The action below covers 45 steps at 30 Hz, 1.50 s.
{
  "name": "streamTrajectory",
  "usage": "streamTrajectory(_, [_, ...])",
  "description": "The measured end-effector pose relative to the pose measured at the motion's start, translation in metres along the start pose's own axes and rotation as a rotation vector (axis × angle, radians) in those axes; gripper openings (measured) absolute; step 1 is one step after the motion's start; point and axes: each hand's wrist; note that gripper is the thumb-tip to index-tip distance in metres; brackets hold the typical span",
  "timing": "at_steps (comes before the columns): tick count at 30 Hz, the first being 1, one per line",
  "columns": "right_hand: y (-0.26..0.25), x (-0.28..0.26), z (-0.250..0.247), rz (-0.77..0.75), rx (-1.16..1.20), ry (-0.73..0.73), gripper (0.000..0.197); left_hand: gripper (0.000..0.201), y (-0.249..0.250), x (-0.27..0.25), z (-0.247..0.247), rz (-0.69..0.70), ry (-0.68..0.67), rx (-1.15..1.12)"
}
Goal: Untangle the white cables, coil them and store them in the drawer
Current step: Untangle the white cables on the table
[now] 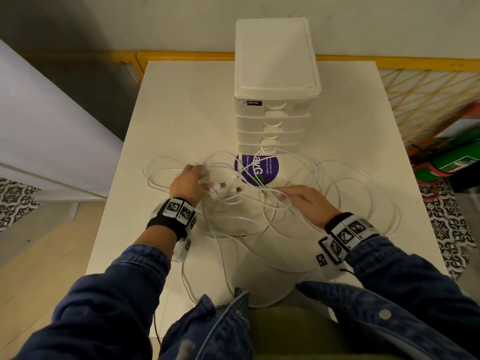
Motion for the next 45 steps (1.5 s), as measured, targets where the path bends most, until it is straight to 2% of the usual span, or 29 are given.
streamTrajectory(2, [-0.012, 0.008, -0.001, -0.092, 0.041, 0.05, 0.043, 0.048, 0.001, 0.003, -0.002, 0.004, -0.065, 0.035])
streamTrajectory(4, [-0.026, 0.021, 0.001, -0.108, 0.035, 0.125, 0.038, 0.048, 0.002, 0.004, -0.005, -0.011, -0.096, 0.018])
streamTrajectory(7, [-0.053, 0.046, 0.009, -0.096, -0.171, 0.176, 0.031, 0.047, 0.0, 0.0, -0.012, -0.001, -0.064, -0.017])
streamTrajectory(9, [-0.066, 0.066, 0.018, -0.089, -0.348, 0.141, 0.037, 0.04, -0.001, -0.005, -0.016, 0.021, -0.015, -0.09])
streamTrajectory(12, [-0.071, 0.089, 0.035, -0.014, -0.548, 0.007, 0.043, 0.034, -0.002, -0.019, -0.022, -0.012, -0.059, -0.253])
streamTrajectory(14, [-0.068, 0.096, 0.044, 0.054, -0.697, -0.067, 0.048, 0.032, -0.001, -0.025, -0.023, -0.029, -0.057, -0.281])
streamTrajectory(16, [-0.063, 0.098, 0.05, 0.075, -0.844, -0.082, 0.057, 0.034, -0.004, -0.026, -0.023, -0.048, 0.038, -0.25])
streamTrajectory(18, [-0.059, 0.097, 0.053, 0.06, -0.947, -0.076, 0.056, 0.04, -0.004, -0.023, -0.026, 0.014, 0.147, -0.222])
streamTrajectory(20, [-0.056, 0.094, 0.055, 0.006, -0.935, -0.032, 0.044, 0.043, 0.001, -0.017, -0.028, 0.108, 0.215, -0.218])
streamTrajectory(24, [-0.05, 0.082, 0.052, -0.135, -0.689, 0.081, 0.032, 0.017, 0.016, -0.001, -0.029, 0.132, 0.319, -0.248])
streamTrajectory(27, [-0.045, 0.068, 0.053, -0.236, -0.542, 0.072, 0.028, 0.021, 0.023, 0.009, -0.027, 0.088, 0.172, -0.116])
streamTrajectory(30, [-0.042, 0.058, 0.054, -0.225, -0.492, 0.064, 0.023, 0.029, 0.024, 0.016, -0.024, 0.035, 0.001, 0.086])
streamTrajectory(34, [-0.043, 0.061, 0.06, -0.092, -0.425, 0.119, 0.047, 0.028, 0.019, 0.017, -0.018, 0.054, -0.207, 0.208])
streamTrajectory(35, [-0.043, 0.062, 0.062, -0.05, -0.429, 0.111, 0.047, 0.032, 0.019, 0.016, -0.016, 0.086, -0.254, 0.225])
streamTrajectory(37, [-0.042, 0.064, 0.065, -0.005, -0.482, 0.091, 0.028, 0.035, 0.022, 0.015, -0.012, 0.145, -0.319, 0.28])
streamTrajectory(39, [-0.04, 0.064, 0.067, -0.066, -0.512, 0.139, 0.02, 0.033, 0.023, 0.013, -0.008, 0.161, -0.324, 0.309])
streamTrajectory(42, [-0.039, 0.058, 0.066, -0.315, -0.527, 0.208, 0.013, 0.034, 0.023, 0.012, -0.005, 0.151, -0.285, 0.271])
streamTrajectory(43, [-0.04, 0.056, 0.066, -0.375, -0.548, 0.196, 0.011, 0.035, 0.022, 0.011, -0.005, 0.142, -0.271, 0.237])
streamTrajectory(45, [-0.039, 0.053, 0.065, -0.37, -0.621, 0.103, 0.013, 0.033, 0.02, 0.01, -0.007, 0.094, -0.211, 0.106])
Point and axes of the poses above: each hand's wrist, its own x-axis towards the middle knuckle, its own z-axis out of the palm, y = z × x, and after that the axes turned 7 degrees about z, right-handed
